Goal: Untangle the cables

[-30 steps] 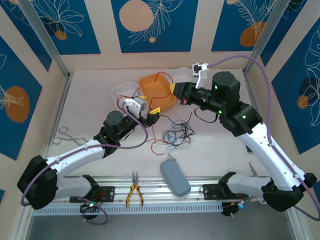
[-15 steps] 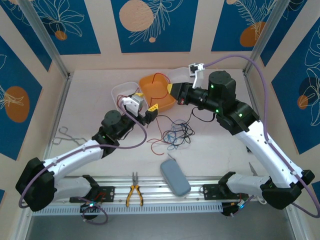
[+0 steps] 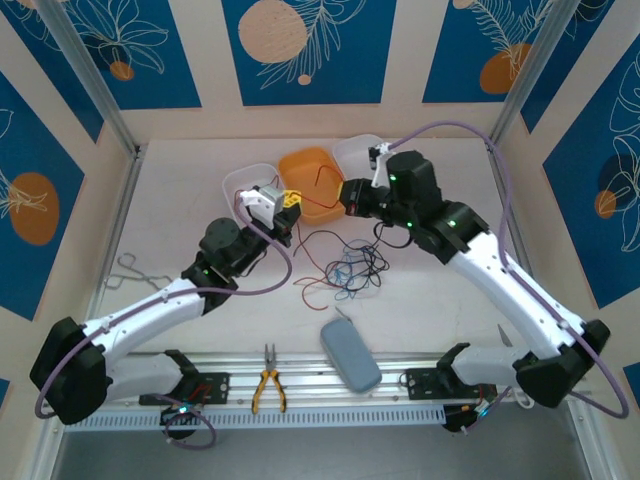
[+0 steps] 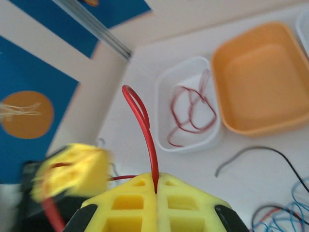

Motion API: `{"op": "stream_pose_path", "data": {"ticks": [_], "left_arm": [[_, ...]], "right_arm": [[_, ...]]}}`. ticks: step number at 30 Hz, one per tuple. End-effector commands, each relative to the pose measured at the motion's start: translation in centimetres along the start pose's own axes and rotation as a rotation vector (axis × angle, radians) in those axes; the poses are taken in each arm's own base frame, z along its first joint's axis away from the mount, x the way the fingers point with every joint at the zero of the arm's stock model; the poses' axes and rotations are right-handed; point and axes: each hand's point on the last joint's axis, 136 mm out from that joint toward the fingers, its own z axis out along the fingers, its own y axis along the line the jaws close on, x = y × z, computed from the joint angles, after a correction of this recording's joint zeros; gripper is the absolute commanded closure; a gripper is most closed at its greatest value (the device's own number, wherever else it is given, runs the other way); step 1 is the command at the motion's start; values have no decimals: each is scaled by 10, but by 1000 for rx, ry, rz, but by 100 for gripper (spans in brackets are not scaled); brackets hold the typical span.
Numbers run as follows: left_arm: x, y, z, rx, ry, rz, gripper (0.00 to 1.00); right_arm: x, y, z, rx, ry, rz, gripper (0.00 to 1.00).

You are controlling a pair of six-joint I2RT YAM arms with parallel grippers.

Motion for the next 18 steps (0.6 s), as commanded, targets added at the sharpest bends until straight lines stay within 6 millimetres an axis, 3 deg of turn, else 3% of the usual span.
{"op": "stream_pose_path", "data": {"ticks": [1, 3, 6, 7, 13, 18], "left_arm": [[-28, -1, -9, 14, -93, -30, 100], [-31, -3, -10, 26, -108, -36, 100], [-33, -1, -13, 20, -120, -38, 100], [-34, 1, -14, 14, -122, -39, 100], [-33, 14, -20, -42, -90, -51, 100], [-29, 46, -30, -142, -73, -105, 100]], "right_arm": [[34, -34, 36, 117, 121, 68, 100], [52, -35, 60, 99, 204, 102, 98], [77, -36, 89, 81, 304, 133, 70], [83, -38, 96, 90, 324, 140, 68], [111, -46, 128, 75, 421, 179, 71], [128, -63, 137, 125, 468, 198, 71]]}}
